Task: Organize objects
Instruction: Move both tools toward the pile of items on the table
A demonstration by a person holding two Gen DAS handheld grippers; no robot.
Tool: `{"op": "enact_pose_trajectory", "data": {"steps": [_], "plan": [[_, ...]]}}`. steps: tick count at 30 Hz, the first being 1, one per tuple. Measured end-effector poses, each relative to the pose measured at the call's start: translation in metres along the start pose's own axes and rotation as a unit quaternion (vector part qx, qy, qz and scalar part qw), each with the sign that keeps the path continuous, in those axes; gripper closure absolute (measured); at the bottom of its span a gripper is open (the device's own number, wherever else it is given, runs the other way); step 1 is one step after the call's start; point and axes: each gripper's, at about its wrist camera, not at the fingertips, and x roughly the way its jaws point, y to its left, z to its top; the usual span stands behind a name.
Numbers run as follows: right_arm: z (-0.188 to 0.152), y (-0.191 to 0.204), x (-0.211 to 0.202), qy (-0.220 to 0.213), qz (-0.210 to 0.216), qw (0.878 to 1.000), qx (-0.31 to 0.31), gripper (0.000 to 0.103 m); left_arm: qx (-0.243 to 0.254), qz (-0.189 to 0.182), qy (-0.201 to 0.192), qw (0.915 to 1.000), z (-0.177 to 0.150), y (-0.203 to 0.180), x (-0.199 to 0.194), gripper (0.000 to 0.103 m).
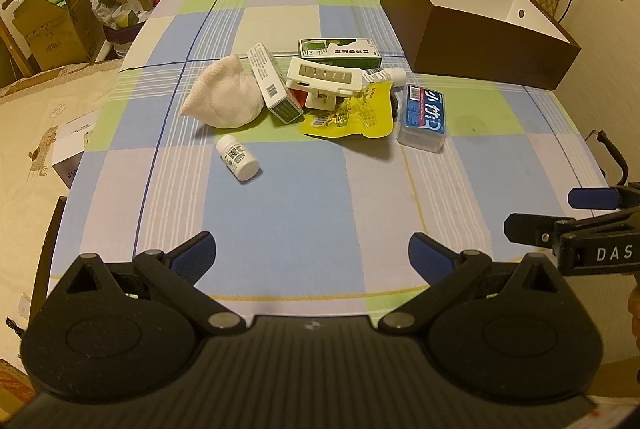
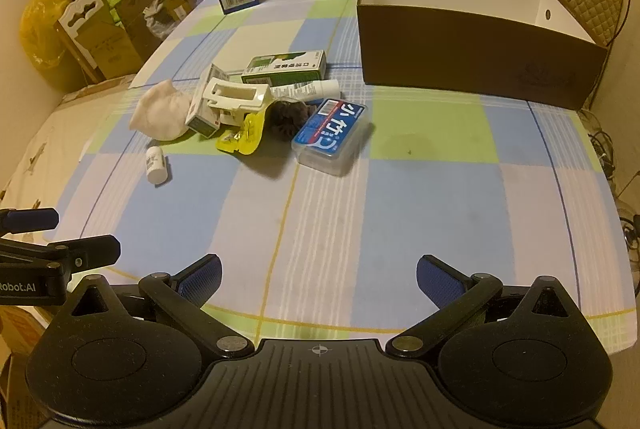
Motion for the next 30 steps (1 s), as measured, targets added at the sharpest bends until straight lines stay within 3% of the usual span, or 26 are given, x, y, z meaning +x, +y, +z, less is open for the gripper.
{"op": "enact_pose_trajectory", "data": {"steps": [30], "plan": [[0.020, -0.007, 0.026, 0.015, 0.014, 1.000, 0.013, 0.002, -0.013, 0.004, 0.016, 0.9998, 0.014, 0.010, 0.023, 0.001]]}}
